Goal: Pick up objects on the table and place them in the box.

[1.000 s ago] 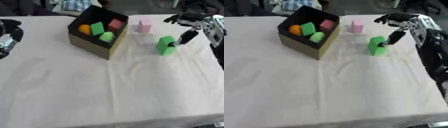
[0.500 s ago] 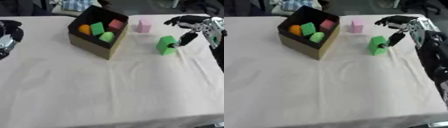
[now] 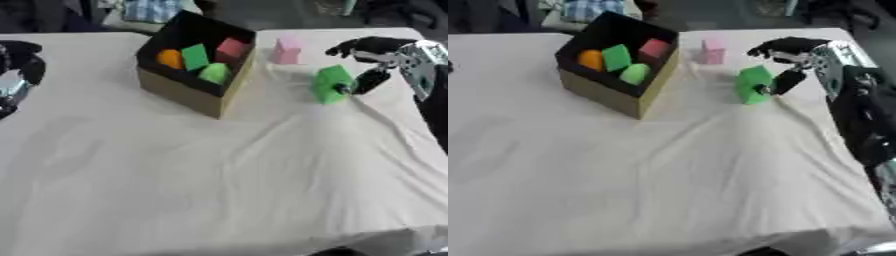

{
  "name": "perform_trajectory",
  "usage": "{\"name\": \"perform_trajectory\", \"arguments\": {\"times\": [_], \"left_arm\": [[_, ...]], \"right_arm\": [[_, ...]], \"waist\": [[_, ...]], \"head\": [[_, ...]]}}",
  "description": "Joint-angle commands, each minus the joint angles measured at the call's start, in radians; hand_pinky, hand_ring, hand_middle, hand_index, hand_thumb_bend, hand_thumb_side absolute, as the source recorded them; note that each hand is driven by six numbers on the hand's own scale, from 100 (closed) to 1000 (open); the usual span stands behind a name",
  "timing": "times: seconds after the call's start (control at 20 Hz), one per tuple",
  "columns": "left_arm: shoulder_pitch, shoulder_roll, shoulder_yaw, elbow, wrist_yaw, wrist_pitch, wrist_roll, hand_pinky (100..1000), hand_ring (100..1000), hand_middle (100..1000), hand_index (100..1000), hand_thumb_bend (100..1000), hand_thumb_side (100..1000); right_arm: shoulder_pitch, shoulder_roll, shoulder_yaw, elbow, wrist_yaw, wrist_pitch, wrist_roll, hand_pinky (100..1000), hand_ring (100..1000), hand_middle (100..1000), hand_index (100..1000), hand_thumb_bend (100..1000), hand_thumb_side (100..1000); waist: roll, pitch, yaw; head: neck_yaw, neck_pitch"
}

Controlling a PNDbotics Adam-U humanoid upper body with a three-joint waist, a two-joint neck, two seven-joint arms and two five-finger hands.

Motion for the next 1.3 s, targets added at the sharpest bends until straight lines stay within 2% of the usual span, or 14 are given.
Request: {"name": "perform_trajectory", "arguments": {"times": [0.05, 0.4, 0.55, 0.6, 0.7, 0.8, 0.85, 0.95, 1.05, 1.15, 1.3], "left_arm": [[-0.009, 0.022, 0.010, -0.013, 0.006, -0.001, -0.002, 831, 678, 601, 785, 360, 687], [-0.011, 0.021, 0.009, -0.014, 0.006, -0.002, -0.004, 832, 679, 601, 785, 357, 688], [-0.010, 0.022, 0.010, -0.014, 0.006, -0.002, -0.003, 832, 679, 601, 785, 357, 687], [-0.010, 0.022, 0.011, -0.014, 0.006, -0.002, -0.002, 832, 679, 601, 785, 356, 688], [-0.010, 0.021, 0.010, -0.014, 0.007, -0.002, -0.003, 832, 680, 601, 785, 356, 688], [-0.010, 0.020, 0.009, -0.014, 0.007, -0.002, -0.004, 832, 680, 601, 785, 355, 689], [-0.010, 0.020, 0.009, -0.014, 0.007, -0.002, -0.005, 832, 680, 601, 785, 354, 689], [-0.011, 0.020, 0.010, -0.014, 0.007, -0.002, -0.004, 832, 680, 601, 785, 354, 688], [-0.011, 0.021, 0.010, -0.014, 0.007, -0.002, -0.003, 832, 680, 601, 785, 353, 688], [-0.010, 0.022, 0.011, -0.014, 0.007, -0.002, -0.002, 832, 680, 601, 785, 353, 689], [-0.009, 0.023, 0.012, -0.015, 0.007, -0.002, -0.001, 832, 680, 601, 785, 353, 688]], "right_arm": [[-0.017, -0.018, -0.003, -0.005, 0.010, -0.004, -0.001, 819, 871, 899, 1000, 543, 367], [-0.017, -0.015, 0.001, 0.001, 0.010, -0.010, 0.012, 819, 869, 889, 1000, 543, 374], [-0.018, -0.013, -0.001, 0.000, 0.008, -0.008, 0.008, 815, 862, 869, 972, 524, 375], [-0.018, -0.013, -0.003, -0.002, 0.005, -0.007, 0.003, 813, 859, 863, 957, 501, 385], [-0.018, -0.012, -0.005, -0.007, -0.001, -0.004, -0.013, 806, 845, 820, 884, 458, 340], [-0.018, -0.012, -0.005, -0.013, 0.000, -0.001, -0.034, 795, 830, 785, 833, 363, 257], [-0.019, -0.012, -0.006, -0.017, 0.002, 0.002, -0.050, 786, 815, 750, 783, 258, 172], [-0.020, -0.015, -0.009, -0.027, 0.005, 0.008, -0.088, 766, 786, 681, 697, 172, 105], [-0.020, -0.017, -0.013, -0.040, 0.002, 0.010, -0.136, 751, 764, 634, 615, 103, 100], [-0.021, -0.021, -0.015, -0.058, -0.005, 0.009, -0.180, 741, 748, 596, 567, 100, 100], [-0.029, -0.025, -0.017, -0.101, -0.033, 0.000, -0.224, 731, 733, 558, 551, 100, 100]], "waist": [[0.005, -0.004, 0.001], [0.002, -0.006, 0.003], [0.003, -0.006, 0.004], [0.003, -0.006, 0.005], [0.003, -0.006, 0.005], [0.003, -0.006, 0.004], [0.003, -0.006, 0.004], [0.002, -0.006, 0.004], [0.002, -0.007, 0.004], [0.002, -0.007, 0.004], [0.000, -0.008, 0.003]], "head": [[-0.001, 0.005], [-0.001, 0.005], [-0.002, 0.005], [-0.002, 0.005], [-0.001, 0.005], [-0.001, 0.005], [-0.001, 0.005], [0.000, 0.005], [0.001, 0.005], [0.002, 0.005], [0.002, 0.005]]}}
